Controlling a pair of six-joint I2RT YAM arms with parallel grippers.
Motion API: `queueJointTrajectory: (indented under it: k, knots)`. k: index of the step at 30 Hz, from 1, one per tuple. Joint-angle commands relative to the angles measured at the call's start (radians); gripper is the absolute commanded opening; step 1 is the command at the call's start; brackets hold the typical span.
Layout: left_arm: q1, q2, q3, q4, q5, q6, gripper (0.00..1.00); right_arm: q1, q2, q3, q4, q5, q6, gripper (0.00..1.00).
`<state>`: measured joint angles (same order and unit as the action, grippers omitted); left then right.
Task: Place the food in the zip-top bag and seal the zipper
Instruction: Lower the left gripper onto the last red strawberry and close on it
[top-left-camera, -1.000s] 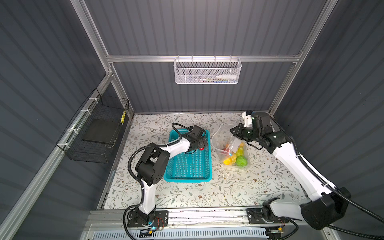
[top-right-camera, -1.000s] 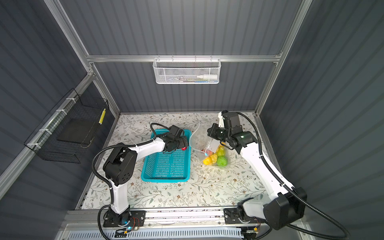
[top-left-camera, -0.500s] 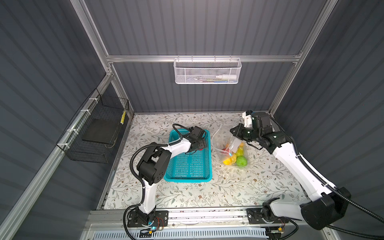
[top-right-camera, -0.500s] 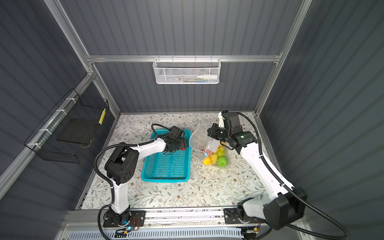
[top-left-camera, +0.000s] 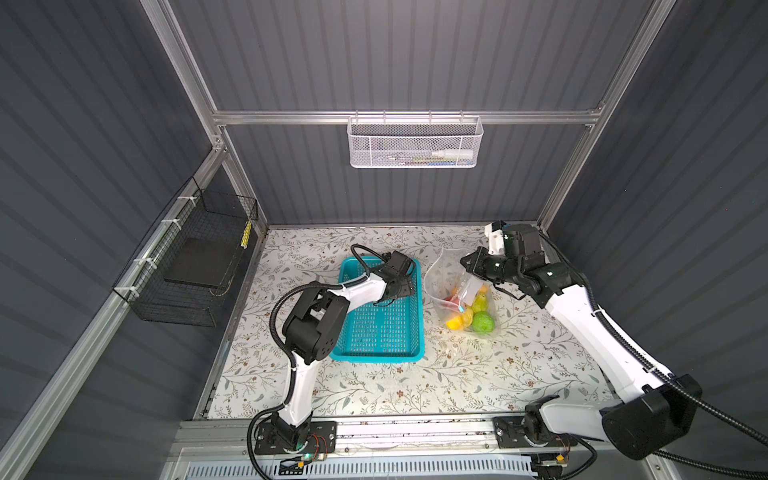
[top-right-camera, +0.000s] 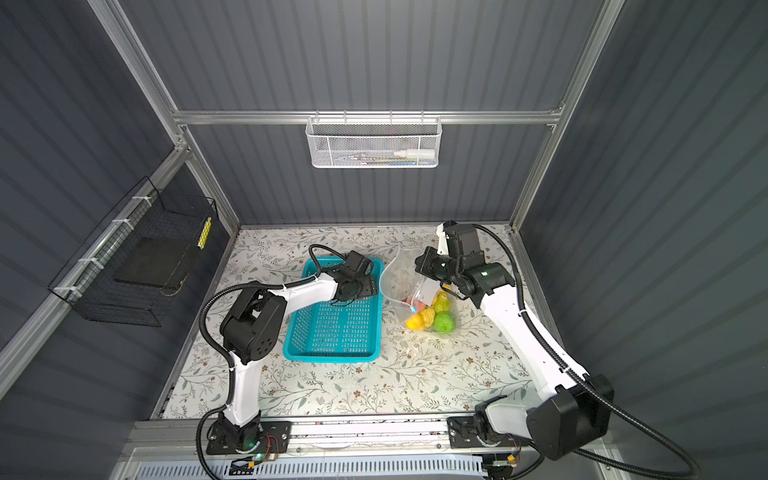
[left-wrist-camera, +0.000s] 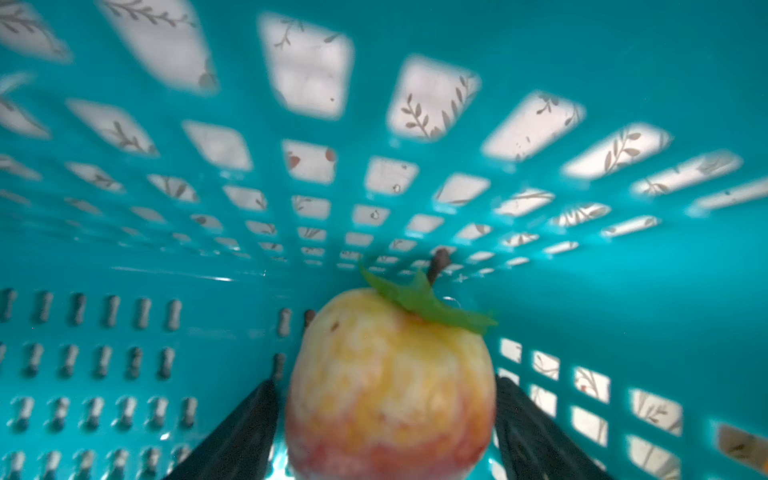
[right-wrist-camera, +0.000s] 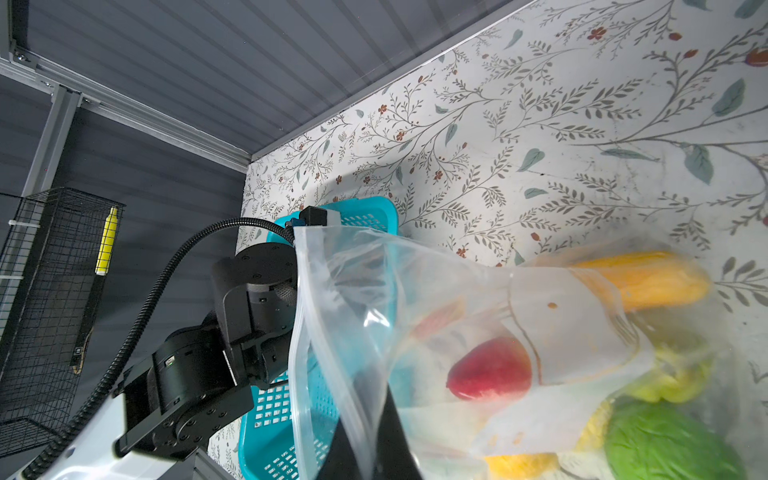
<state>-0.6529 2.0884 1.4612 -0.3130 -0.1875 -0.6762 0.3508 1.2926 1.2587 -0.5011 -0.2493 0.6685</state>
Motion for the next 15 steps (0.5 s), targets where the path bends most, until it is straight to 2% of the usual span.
queueJointTrajectory:
  k: [1,10,15]
  knots:
    - [-0.002,0.034,0.035,-0.051,-0.027,0.08,0.82,0.003,-0.015,0.022,-0.016,0.012,-0.019,0.0]
    - [-0.002,0.07,0.094,-0.083,-0.109,0.24,0.8,0.003,-0.016,0.028,-0.021,0.014,-0.02,0.0]
    - [-0.002,0.088,0.1,-0.059,-0.133,0.276,0.8,0.003,-0.014,0.037,-0.032,0.018,-0.024,0.0]
